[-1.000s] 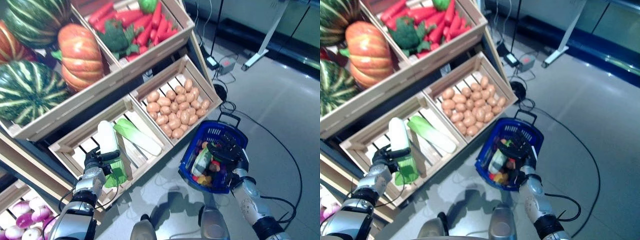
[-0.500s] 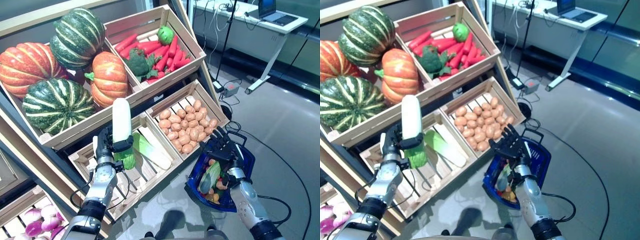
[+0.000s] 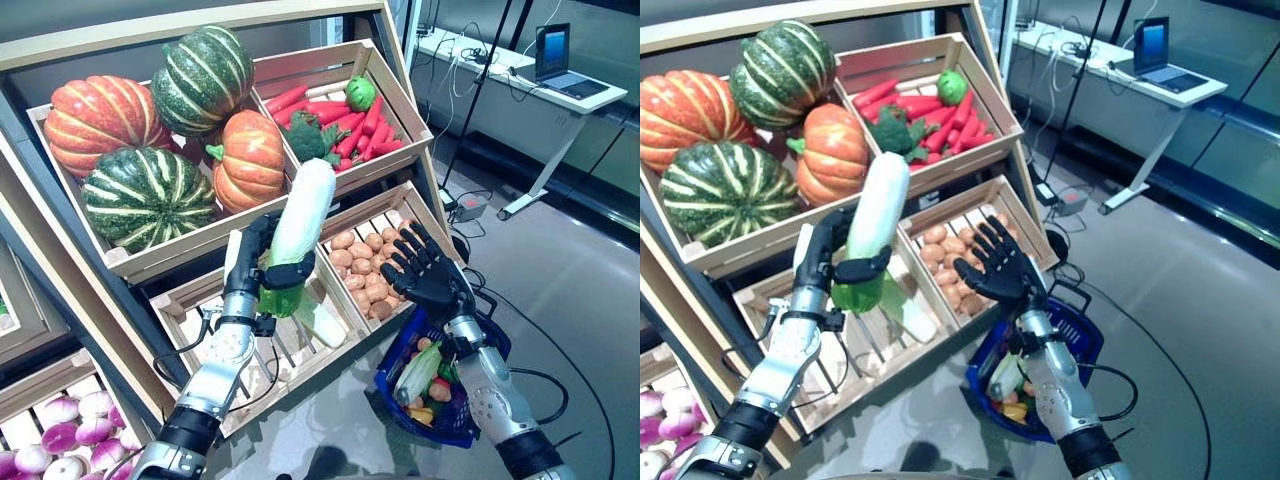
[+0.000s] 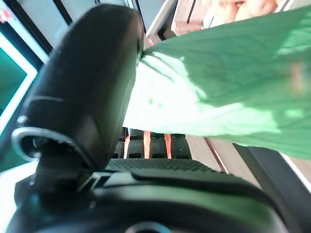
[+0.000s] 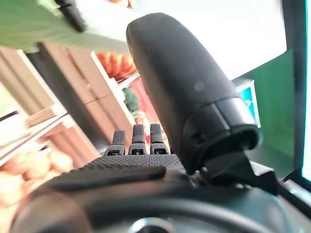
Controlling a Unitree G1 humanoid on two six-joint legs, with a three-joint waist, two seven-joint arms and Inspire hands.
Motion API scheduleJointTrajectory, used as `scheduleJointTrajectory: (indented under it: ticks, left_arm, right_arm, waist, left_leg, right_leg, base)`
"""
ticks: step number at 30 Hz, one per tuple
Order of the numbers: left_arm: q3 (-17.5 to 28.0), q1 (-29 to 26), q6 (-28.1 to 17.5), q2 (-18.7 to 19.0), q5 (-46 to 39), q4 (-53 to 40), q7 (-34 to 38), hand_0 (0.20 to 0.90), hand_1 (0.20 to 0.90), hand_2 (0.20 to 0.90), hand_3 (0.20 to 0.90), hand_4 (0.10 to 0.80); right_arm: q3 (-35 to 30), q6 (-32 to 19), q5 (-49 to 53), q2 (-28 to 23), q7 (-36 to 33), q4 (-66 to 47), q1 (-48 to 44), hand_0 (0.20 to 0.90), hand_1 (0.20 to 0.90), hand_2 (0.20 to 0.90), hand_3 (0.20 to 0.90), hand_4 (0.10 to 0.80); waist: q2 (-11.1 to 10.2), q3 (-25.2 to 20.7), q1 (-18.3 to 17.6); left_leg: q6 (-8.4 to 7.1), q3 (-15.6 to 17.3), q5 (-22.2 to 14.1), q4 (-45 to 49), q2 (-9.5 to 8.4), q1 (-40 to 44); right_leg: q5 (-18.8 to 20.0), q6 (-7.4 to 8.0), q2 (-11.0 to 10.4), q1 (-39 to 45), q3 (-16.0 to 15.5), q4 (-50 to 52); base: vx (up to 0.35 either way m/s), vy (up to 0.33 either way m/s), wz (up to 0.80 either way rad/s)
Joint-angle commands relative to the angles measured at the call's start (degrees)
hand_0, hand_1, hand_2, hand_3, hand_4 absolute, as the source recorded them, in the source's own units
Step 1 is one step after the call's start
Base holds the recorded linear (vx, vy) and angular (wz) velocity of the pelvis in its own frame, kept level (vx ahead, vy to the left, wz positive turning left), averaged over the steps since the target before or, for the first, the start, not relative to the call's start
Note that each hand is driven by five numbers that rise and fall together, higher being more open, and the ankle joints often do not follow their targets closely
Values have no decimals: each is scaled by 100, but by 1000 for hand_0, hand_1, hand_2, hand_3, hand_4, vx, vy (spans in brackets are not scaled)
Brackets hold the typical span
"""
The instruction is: Put vegetables into the basket
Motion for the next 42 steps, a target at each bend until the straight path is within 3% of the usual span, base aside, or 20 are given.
scheduleJointTrajectory:
  ticks: [1,15,27,42]
  left_arm:
    - [-175,-1053,-887,315,325,-408,84,300,300,300,300,400]
    - [-682,-1542,-1016,353,818,-621,11,300,300,300,300,400]
    - [-770,-1865,-1270,344,1295,-1005,438,300,300,300,300,400]
    - [-1202,-1916,-1311,385,1554,-1066,25,300,300,300,300,400]
  right_arm:
    - [-331,-530,250,151,43,-593,-832,900,900,900,900,800]
    - [-238,-455,638,359,-134,-359,-1351,900,900,900,900,800]
    - [-65,-230,830,462,-181,65,-1401,900,900,900,900,800]
    - [-55,-380,1035,501,7,-193,-1755,900,900,900,900,800]
  waist:
    - [-12,-311,86]
    - [-9,-402,115]
    - [-9,-443,109]
    - [-23,-442,128]
  left_leg:
    - [271,-145,-172,6,-214,-184]
    - [268,-204,-236,6,-229,-102]
    - [277,-239,-259,6,-257,-92]
    - [280,-300,-298,6,-269,-95]
  right_leg:
    - [59,-329,7,36,-140,93]
    - [46,-329,-5,124,-107,53]
    - [48,-311,-46,139,-92,60]
    - [28,-296,-42,143,-76,44]
  base:
    - [0,0,0]
    - [0,0,0]
    - [-1,1,0]
    - [0,0,2]
